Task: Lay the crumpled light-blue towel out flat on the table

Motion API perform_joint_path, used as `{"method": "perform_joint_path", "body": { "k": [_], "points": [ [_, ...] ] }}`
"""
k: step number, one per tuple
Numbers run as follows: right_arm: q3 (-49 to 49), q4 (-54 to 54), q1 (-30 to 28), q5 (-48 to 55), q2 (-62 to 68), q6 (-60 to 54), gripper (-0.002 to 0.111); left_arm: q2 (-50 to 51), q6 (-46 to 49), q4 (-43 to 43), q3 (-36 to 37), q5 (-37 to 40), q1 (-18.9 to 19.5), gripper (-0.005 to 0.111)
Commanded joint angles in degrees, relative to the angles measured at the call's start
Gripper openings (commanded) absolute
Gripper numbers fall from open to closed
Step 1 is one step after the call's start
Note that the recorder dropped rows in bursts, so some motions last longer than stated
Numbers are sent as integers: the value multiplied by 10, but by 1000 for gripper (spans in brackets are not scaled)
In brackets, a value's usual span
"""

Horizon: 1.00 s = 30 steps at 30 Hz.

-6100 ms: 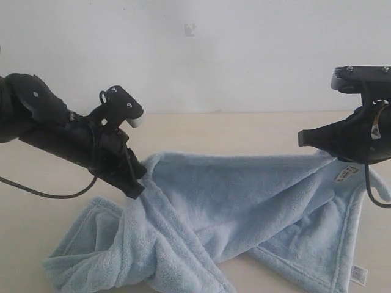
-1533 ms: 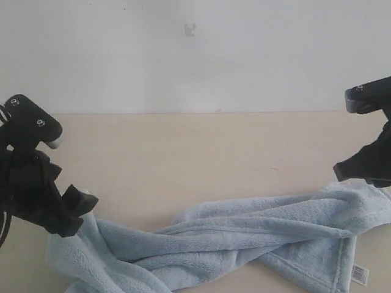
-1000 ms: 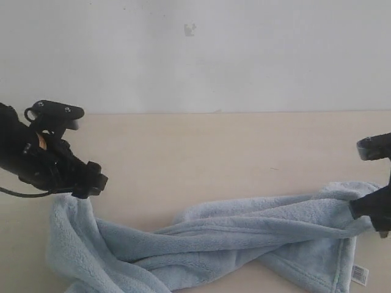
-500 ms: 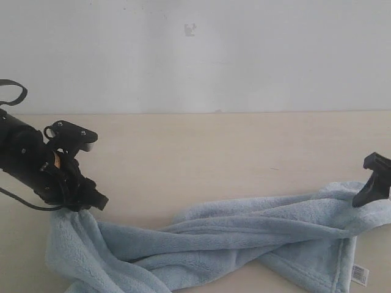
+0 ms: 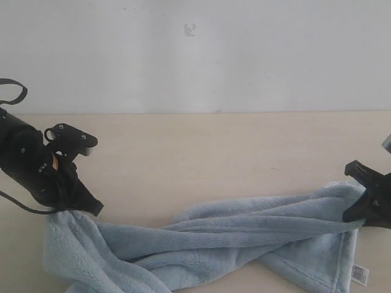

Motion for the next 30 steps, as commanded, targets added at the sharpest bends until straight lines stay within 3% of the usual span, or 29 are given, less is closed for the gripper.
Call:
{"method": "perform_joint_path", "body": {
  "k": [1,13,20,24,30],
  "points": [
    [-1,26,1,8,-7,-10,1,-42,5,3,-2,17,2,4],
    [-1,263,1,175,-160,-207,1,-338,2,-71,6,84,1,4],
    [-1,245,1,195,-334,-238,1,-542,2,-100,25,79,-1,4],
    [-1,248,6,215,-448,-234,1,-659,3,-99,25,38,-2,4],
    [-1,229,67,142,-608,-215,1,-746,14,-33,25,23,-33,4]
  ]
}}
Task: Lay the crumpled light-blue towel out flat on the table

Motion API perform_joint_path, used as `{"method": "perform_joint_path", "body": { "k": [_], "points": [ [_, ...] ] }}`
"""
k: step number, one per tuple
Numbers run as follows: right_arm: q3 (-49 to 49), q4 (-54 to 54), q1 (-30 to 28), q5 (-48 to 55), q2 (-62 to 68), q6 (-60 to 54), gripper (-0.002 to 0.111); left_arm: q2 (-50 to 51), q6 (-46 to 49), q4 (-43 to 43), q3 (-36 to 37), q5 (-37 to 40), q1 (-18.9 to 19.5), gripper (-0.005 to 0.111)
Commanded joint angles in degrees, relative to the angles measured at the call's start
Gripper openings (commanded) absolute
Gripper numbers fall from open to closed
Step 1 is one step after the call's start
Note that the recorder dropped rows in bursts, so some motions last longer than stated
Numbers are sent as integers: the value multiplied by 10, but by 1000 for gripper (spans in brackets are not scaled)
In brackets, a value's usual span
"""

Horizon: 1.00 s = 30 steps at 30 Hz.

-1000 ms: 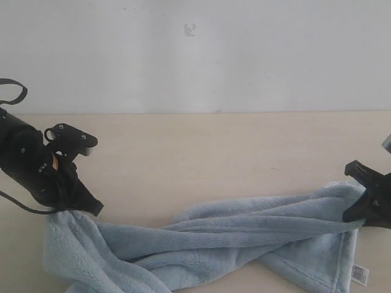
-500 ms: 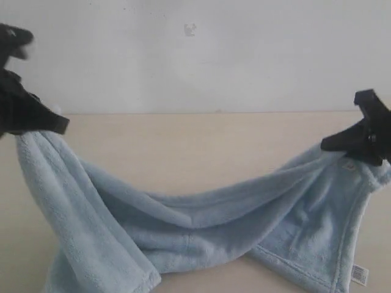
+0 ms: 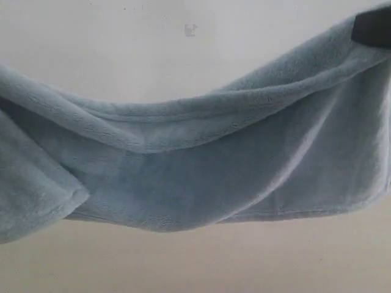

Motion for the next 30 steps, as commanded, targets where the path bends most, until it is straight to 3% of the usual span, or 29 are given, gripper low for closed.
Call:
{"method": "perform_joint_path", "body": {
  "k": [1,3,5,9,12,15,21,30],
  "points": [
    [-1,-41,51,-72,-110,7,1,-37,7,65,2,-9,-35,4],
    [-1,-101,71,-146,-134,9,1,-30,7,99,3,-8,-49,4],
    [-1,-228,92,-241,-133,70,1,-7,0,147,15,-14,-61,4],
    [6,-552,109,-350,-57,328,1,102,-110,303,46,-24,-67,4],
    [13,-686,109,-364,47,478,1,215,-212,424,55,-15,-67,4],
    [13,-702,109,-360,167,510,1,331,-259,471,55,4,-67,4],
    [13,-690,117,-368,342,510,1,514,-261,468,55,-10,-67,4],
    [13,-690,117,-461,441,510,1,614,-266,523,37,-44,-67,4]
  ]
}}
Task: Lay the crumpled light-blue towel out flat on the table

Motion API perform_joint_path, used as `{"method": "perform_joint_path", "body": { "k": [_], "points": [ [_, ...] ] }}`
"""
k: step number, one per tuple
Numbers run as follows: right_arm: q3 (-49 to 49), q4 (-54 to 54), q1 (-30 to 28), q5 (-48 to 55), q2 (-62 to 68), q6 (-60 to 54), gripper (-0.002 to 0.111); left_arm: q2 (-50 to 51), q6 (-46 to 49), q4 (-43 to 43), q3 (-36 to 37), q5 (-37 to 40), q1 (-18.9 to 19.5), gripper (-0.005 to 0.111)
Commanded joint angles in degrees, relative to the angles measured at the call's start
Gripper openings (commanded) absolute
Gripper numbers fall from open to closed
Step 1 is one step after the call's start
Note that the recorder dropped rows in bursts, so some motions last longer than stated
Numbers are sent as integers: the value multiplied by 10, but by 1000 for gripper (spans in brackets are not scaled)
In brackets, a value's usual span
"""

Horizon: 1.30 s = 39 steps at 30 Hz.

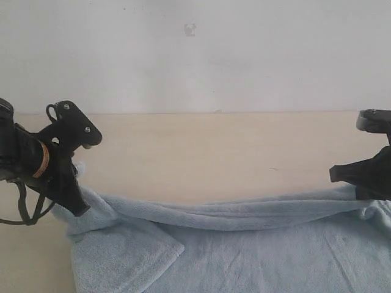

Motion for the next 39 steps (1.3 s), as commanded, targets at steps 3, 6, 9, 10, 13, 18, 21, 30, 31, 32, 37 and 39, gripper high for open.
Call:
{"method": "perform_joint_path", "body": {
  "k": [3,6,9,10,13,18,21,30,31,32,37,39],
  "points": [
    [2,-5,0,-92,21,0,2,32,-43,31,-40,-10,3,4],
    [2,-5,0,-131,22,0,15,44,-70,31,-66,-7,15,4],
    [2,-5,0,-166,22,0,34,54,-72,31,-82,-7,31,4],
    [2,-5,0,-179,22,0,38,57,-72,31,-83,-10,37,4],
    [2,-5,0,-213,22,0,39,64,-75,31,-83,-29,55,4],
    [2,-4,0,-229,22,2,39,74,-85,25,-83,-47,63,13],
    [1,-4,0,-230,22,4,39,74,-87,12,-83,-57,63,34],
    [-29,-4,-1,-167,-2,39,39,74,-137,12,-94,-50,63,75],
    [-38,-4,-1,-147,-8,39,39,71,-152,12,-100,-47,63,75],
    [-51,-4,-1,-119,-18,39,39,68,-166,12,-105,-43,63,75],
    [-84,-4,-1,-49,-46,22,38,34,-213,-35,-118,-29,63,68],
    [-85,-4,-1,-29,-45,22,27,17,-197,-108,-117,-41,57,49]
  ]
}}
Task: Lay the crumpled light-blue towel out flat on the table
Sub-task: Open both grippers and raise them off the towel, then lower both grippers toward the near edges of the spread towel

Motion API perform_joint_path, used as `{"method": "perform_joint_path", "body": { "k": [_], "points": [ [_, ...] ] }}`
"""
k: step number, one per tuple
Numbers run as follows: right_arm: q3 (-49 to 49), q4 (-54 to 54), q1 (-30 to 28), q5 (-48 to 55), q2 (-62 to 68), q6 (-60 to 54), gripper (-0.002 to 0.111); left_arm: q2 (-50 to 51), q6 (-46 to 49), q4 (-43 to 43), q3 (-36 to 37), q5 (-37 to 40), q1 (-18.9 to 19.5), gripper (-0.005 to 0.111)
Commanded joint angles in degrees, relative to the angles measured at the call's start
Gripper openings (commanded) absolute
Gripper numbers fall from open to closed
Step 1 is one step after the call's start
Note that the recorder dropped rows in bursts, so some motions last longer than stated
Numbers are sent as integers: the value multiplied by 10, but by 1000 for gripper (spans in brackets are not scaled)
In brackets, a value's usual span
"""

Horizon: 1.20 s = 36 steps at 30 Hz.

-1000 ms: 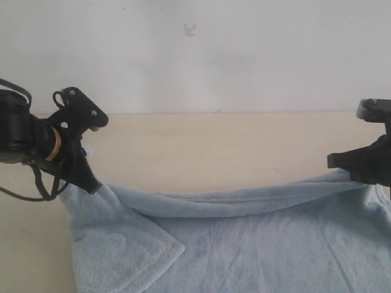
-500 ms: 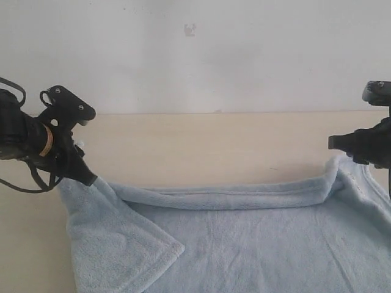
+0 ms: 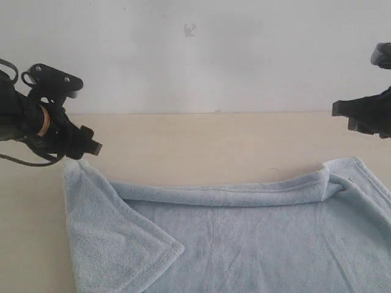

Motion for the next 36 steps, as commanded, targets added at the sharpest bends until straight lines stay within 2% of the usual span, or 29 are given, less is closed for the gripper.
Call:
{"method": "perform_joint_path", "body": {
  "k": [1,2,3,4,6,7,10,12,14,17,20,25,29,32,36],
  "points": [
    [-9,-3,-1,59,-3,-8,20,-39,28,-130,0,-13,-10,36],
    [-9,-3,-1,76,5,-8,7,-45,74,-170,4,-19,-20,23],
    [-9,-1,-1,87,10,-8,-1,-48,128,-212,7,-20,-34,12],
    [-9,4,0,103,16,-8,0,-49,187,-255,11,-20,-51,4],
    [-9,49,7,131,19,-14,0,-49,293,-334,18,-13,-87,5],
    [-9,73,15,146,17,-33,0,-48,376,-384,24,2,-114,5],
    [-11,128,59,197,-9,-128,0,-45,556,-484,36,64,-173,5],
    [-11,133,99,236,-33,-167,0,-45,630,-516,42,101,-203,5],
    [-11,123,135,301,-61,-205,0,-45,647,-517,42,139,-227,5],
    [-2,75,171,384,-92,-206,0,-45,616,-521,42,214,-243,5],
    [33,51,186,355,-114,-161,0,-45,575,-523,49,261,-246,5],
    [92,55,189,274,-119,-152,0,-45,572,-537,99,219,-246,5],
    [97,59,189,266,-120,-152,0,-45,574,-537,114,182,-246,6],
    [97,61,189,260,-120,-152,0,-45,574,-570,114,182,-246,16],
    [97,75,189,244,-120,-152,0,-45,606,-659,114,178,-247,38]
  ]
}}
